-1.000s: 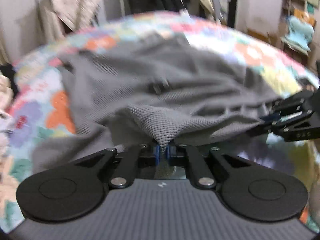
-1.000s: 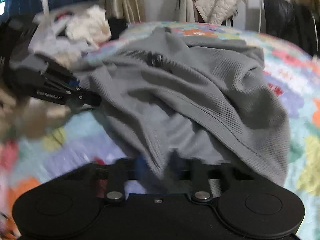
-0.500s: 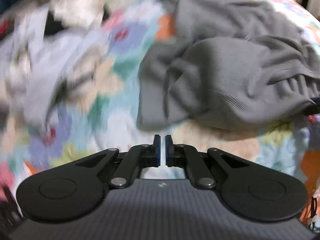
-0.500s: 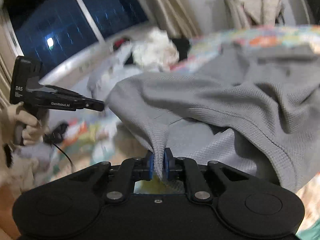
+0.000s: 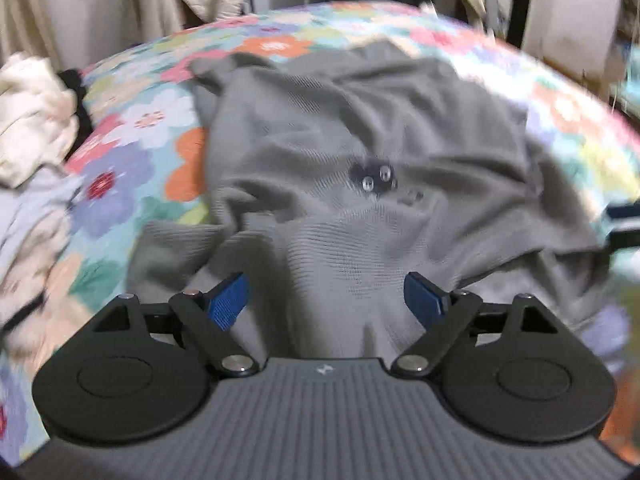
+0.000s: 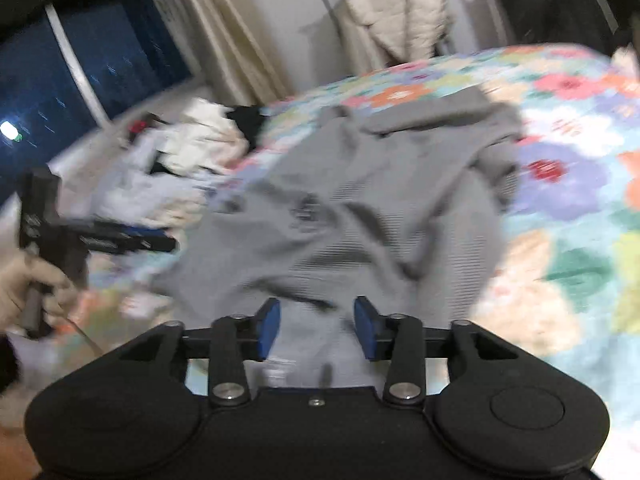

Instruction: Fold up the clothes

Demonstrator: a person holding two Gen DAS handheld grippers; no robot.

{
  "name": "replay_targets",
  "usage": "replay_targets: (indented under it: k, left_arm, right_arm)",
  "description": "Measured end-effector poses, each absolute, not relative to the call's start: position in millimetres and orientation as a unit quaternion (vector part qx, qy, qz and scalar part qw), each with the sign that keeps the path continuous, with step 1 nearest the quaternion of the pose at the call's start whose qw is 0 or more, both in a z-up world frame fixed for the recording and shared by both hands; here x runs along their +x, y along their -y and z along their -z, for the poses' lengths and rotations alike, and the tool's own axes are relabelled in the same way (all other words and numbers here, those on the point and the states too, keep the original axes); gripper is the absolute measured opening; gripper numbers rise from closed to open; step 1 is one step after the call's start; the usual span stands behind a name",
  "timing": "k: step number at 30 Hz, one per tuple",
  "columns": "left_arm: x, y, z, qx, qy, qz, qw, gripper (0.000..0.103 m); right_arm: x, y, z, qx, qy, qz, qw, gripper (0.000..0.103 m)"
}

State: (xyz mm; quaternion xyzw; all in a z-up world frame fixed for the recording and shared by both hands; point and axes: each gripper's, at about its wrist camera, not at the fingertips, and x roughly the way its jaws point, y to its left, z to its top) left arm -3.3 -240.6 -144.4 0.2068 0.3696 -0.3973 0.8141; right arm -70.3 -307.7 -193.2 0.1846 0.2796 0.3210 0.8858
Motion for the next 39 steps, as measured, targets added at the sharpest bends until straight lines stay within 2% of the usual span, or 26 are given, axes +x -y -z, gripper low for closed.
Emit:
replay_targets:
  k: [1, 2, 3, 5, 8, 10, 11, 13, 19, 22, 23, 25, 27, 29, 32, 39]
  left_arm:
    - [-2.1, 247.0, 152.9, 0.223, -0.367, 0.396, 0.811, 0.015]
    - [-3.3, 250.9, 158.9, 0.241, -0.364, 0.396, 0.808, 0.005]
    - [-5.8, 252.8, 162.0, 0.255, -0.357, 0.395, 0.807, 0.003]
    - [-18.6, 244.1, 149.2, 0.260, -0.322, 0.391, 0.822, 0.003]
    - [-32.2, 218.8, 117.7, 0.249, -0.278, 0.362, 0.854, 0.003]
    - [-34.9, 191.6, 100.7, 0.218, -0.277, 0.335, 0.874, 0.003]
    - [-34.5, 179.4, 97.8, 0.204, -0.288, 0.321, 0.879, 0.003]
    - [-35.3, 160.8, 101.5, 0.190, -0.319, 0.297, 0.880, 0.003]
    - [-40.7, 149.6, 157.6, 0.291, -0.388, 0.235, 0.843, 0.004]
    - [-37.9, 161.6, 152.0, 0.318, -0.389, 0.228, 0.834, 0.011]
    - [-38.9, 166.1, 142.4, 0.326, -0.377, 0.227, 0.837, 0.015]
    - [-44.3, 169.9, 115.9, 0.325, -0.335, 0.233, 0.853, 0.043]
    - [-50.1, 167.8, 86.7, 0.296, -0.291, 0.249, 0.875, 0.056]
    - [-53.0, 164.7, 62.9, 0.257, -0.262, 0.268, 0.891, 0.057]
    - [-53.0, 166.9, 52.0, 0.198, -0.259, 0.325, 0.887, 0.060]
    - [-64.2, 237.1, 102.6, 0.196, -0.300, 0.490, 0.794, 0.061]
  right_arm:
    - [-70.9, 307.7, 196.6, 0.161, -0.286, -0.299, 0.896, 0.052]
    - [-70.6, 306.5, 200.4, 0.141, -0.293, -0.281, 0.903, 0.054]
    - [-69.6, 303.6, 205.0, 0.129, -0.300, -0.268, 0.906, 0.056]
    - [-62.9, 295.0, 215.0, 0.119, -0.314, -0.257, 0.906, 0.058]
    - [-55.2, 288.0, 228.8, 0.108, -0.330, -0.233, 0.908, 0.057]
    - [-53.8, 288.9, 229.3, 0.115, -0.328, -0.236, 0.907, 0.031]
    - [-52.8, 290.6, 227.9, 0.124, -0.325, -0.243, 0.905, 0.012]
    - [-55.5, 291.9, 221.7, 0.142, -0.311, -0.265, 0.902, 0.009]
    - [-70.3, 266.6, 203.5, 0.138, -0.270, -0.374, 0.877, 0.008]
    - [-73.2, 246.4, 208.4, 0.107, -0.275, -0.396, 0.869, 0.008]
    - [-72.6, 242.7, 210.5, 0.105, -0.277, -0.398, 0.868, 0.008]
    - [-69.1, 242.9, 213.9, 0.120, -0.282, -0.395, 0.866, 0.008]
    - [-64.1, 246.5, 214.8, 0.135, -0.285, -0.390, 0.865, 0.008]
    - [-61.6, 250.1, 216.8, 0.146, -0.290, -0.386, 0.864, 0.008]
    - [-58.7, 252.5, 219.0, 0.156, -0.292, -0.384, 0.862, 0.008]
    - [-62.0, 253.5, 215.8, 0.185, -0.279, -0.393, 0.857, 0.009]
